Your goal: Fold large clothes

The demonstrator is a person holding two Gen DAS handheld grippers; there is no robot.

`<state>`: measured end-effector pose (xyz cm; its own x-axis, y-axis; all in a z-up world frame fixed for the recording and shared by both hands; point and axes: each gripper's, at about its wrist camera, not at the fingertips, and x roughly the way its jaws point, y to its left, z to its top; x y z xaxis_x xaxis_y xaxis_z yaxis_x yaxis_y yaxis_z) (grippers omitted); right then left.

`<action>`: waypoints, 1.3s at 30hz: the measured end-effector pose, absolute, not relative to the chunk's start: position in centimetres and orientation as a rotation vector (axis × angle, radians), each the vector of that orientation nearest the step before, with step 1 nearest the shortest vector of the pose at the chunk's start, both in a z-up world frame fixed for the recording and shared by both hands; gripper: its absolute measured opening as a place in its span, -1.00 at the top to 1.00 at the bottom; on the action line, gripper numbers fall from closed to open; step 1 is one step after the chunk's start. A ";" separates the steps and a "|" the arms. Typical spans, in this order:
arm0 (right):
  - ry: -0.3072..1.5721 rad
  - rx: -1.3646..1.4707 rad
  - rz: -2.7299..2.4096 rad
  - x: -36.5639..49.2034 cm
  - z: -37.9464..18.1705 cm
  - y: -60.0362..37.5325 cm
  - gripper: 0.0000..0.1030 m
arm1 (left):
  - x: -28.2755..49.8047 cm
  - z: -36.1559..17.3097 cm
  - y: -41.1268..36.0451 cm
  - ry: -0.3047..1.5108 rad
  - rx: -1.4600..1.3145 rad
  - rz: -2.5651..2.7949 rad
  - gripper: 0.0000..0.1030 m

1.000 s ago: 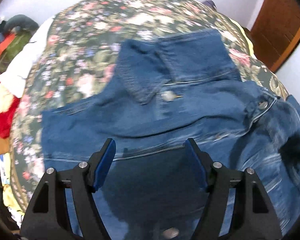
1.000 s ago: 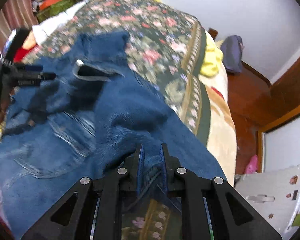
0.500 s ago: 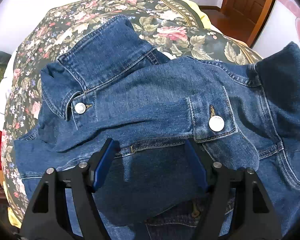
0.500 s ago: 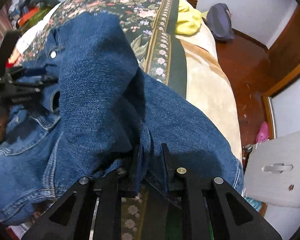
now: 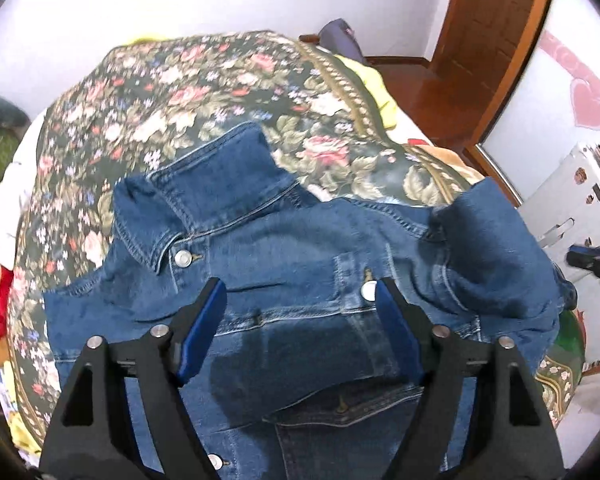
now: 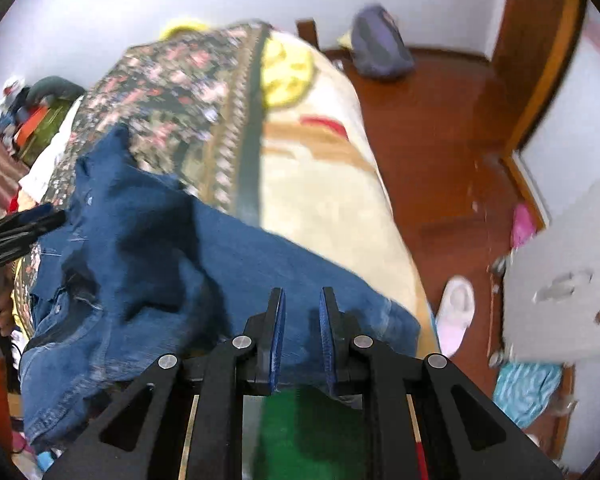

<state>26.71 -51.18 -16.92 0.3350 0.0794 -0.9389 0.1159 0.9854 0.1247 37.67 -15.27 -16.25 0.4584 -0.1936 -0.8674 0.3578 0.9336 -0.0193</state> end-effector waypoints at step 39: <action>1.187 0.572 -0.077 21.3 -23.1 -58.3 0.18 | 37.1 -22.4 -17.3 1.162 0.180 -0.349 -0.56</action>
